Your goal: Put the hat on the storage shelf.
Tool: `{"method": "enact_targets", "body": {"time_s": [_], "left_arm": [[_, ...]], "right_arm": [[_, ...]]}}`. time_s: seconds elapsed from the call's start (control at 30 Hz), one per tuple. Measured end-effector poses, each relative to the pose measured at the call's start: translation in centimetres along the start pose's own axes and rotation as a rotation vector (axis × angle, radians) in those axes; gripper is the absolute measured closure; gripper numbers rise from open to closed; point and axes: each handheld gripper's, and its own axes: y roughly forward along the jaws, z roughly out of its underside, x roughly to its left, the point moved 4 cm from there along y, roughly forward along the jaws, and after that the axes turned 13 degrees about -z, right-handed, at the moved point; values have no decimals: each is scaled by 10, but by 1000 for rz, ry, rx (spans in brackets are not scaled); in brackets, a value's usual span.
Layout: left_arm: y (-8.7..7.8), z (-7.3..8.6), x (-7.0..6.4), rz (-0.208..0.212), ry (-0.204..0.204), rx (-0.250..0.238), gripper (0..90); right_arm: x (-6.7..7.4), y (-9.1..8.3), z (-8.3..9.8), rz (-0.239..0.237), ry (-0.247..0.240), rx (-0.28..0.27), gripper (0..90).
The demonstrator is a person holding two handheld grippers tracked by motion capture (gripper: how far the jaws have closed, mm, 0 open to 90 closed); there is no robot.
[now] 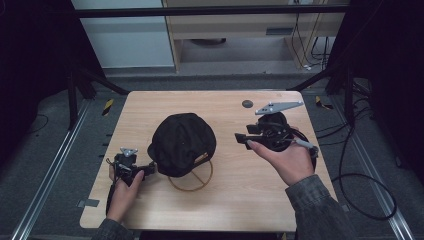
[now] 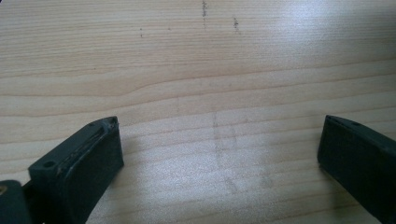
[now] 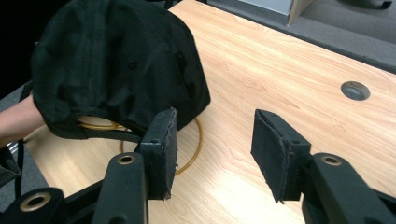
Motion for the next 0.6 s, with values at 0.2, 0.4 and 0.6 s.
{"method": "enact_targets", "body": {"time_s": [0.2, 0.4, 0.6], "left_arm": [[0, 0, 0, 0, 0, 0, 0], [0, 0, 0, 0, 1, -1, 0], [0, 0, 0, 1, 1, -1, 0]], "right_arm": [[-7, -3, 9, 13, 21, -1, 493], [-13, -6, 19, 21, 30, -2, 490], [-21, -9, 33, 39, 53, -9, 482]]}}
